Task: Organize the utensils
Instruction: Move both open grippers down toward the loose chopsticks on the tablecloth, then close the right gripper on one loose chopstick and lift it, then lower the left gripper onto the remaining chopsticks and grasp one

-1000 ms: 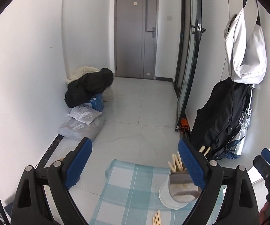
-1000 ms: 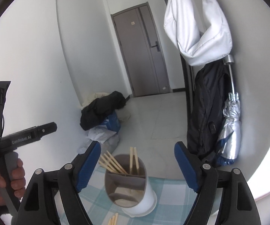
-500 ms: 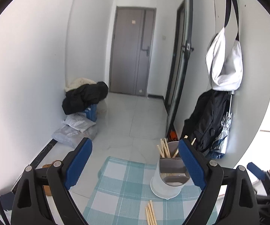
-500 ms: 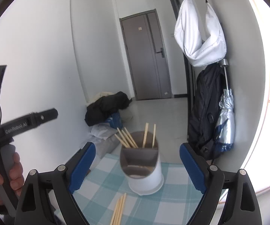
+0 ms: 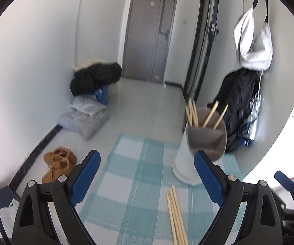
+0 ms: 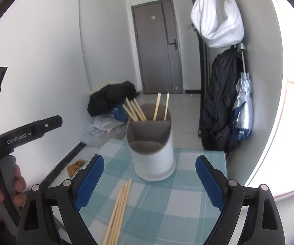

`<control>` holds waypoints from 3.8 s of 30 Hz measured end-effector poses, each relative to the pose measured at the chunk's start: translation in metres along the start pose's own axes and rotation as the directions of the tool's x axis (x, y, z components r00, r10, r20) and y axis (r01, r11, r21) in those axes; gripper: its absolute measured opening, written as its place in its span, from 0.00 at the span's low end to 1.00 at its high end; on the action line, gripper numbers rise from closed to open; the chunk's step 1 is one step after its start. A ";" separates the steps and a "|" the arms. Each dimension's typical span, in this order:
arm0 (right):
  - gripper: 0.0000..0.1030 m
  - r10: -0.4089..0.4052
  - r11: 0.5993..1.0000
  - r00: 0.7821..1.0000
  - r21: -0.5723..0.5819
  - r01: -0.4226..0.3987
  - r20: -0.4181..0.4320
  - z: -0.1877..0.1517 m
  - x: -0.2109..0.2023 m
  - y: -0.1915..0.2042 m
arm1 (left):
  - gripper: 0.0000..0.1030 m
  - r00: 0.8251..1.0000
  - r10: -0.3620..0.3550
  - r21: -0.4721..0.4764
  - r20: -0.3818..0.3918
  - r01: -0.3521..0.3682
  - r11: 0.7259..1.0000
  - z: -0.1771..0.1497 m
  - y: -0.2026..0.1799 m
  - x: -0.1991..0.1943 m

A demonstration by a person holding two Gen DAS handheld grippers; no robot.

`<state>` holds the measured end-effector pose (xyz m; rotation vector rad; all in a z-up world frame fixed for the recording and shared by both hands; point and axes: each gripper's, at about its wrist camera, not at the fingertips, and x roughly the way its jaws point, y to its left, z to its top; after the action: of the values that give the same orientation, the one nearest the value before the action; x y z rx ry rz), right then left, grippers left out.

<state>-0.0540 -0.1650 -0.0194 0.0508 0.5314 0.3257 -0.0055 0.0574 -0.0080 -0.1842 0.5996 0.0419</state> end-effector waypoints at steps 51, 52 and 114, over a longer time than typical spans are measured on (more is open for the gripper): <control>0.04 -0.073 0.997 0.841 -0.060 0.048 -0.536 -0.062 0.192 0.043 | 0.88 0.951 0.000 -0.264 -0.308 -0.085 0.961 -0.014 0.101 0.080; 0.04 -0.070 0.997 0.841 -0.054 0.049 -0.536 -0.063 0.188 0.040 | 0.88 0.950 0.001 -0.260 -0.311 -0.086 0.962 -0.014 0.100 0.080; 0.04 0.146 0.819 0.989 0.561 -0.120 0.000 -0.033 0.041 -0.131 | 0.02 0.762 0.111 0.217 -0.637 0.039 0.975 -0.066 -0.050 0.155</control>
<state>0.0006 -0.2776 -0.0850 0.6605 0.6557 0.2978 0.0907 -0.0057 -0.1407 0.0390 1.3027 -0.0555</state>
